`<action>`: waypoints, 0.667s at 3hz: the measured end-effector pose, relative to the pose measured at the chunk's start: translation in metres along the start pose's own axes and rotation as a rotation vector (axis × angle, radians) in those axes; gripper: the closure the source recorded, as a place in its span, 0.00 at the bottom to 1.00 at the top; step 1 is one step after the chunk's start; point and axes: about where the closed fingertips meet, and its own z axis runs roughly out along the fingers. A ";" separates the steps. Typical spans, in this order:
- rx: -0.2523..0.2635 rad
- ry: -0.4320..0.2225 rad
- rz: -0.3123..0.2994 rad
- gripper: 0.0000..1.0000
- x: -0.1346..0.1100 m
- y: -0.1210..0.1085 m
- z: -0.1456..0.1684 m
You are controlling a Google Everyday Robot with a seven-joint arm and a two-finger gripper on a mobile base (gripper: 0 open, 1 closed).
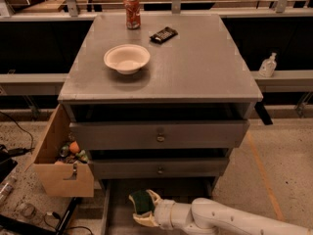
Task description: Place sponge into bottom drawer
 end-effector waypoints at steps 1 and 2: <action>-0.024 0.021 0.013 1.00 0.025 -0.009 0.038; -0.043 0.024 0.030 1.00 0.055 -0.015 0.071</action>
Offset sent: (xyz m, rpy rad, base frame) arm 0.0291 0.0553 -0.1333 0.0074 0.0793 0.0336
